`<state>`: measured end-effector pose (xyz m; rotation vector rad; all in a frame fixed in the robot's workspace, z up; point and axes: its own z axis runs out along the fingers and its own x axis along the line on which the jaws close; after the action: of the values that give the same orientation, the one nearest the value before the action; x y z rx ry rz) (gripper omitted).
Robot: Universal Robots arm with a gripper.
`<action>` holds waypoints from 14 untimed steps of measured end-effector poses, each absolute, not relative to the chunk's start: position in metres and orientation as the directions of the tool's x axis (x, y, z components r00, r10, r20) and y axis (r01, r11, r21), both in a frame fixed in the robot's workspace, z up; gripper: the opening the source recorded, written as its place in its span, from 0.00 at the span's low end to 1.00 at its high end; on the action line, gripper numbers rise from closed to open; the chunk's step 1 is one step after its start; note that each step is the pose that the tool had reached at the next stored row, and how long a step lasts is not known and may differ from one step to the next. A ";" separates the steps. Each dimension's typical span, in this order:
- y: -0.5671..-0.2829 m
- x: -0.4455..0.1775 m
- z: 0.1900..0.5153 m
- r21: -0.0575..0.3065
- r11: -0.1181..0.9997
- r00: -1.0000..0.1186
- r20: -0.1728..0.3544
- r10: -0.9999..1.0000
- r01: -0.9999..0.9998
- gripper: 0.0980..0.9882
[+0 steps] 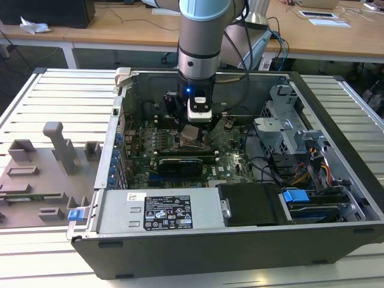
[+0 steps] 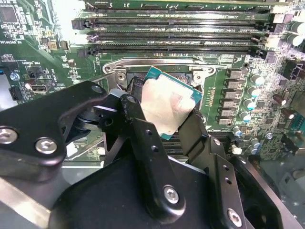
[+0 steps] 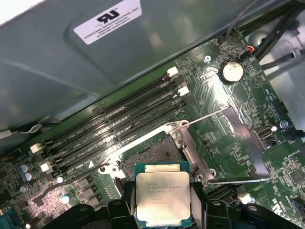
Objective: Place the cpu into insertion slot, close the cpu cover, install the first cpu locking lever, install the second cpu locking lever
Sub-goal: 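Place the cpu into insertion slot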
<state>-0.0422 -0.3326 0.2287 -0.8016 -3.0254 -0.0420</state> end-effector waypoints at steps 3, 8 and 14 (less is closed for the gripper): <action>-0.333 -0.042 0.229 0.023 0.855 -0.856 0.018 0.517 0.518 0.50; -0.333 -0.042 0.228 0.023 0.833 -0.833 0.018 0.553 0.553 0.50; -0.333 -0.042 0.228 0.023 0.802 -0.803 0.018 0.596 0.596 0.50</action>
<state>-0.0422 -0.3326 0.2284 -0.9836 -2.9729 -0.0430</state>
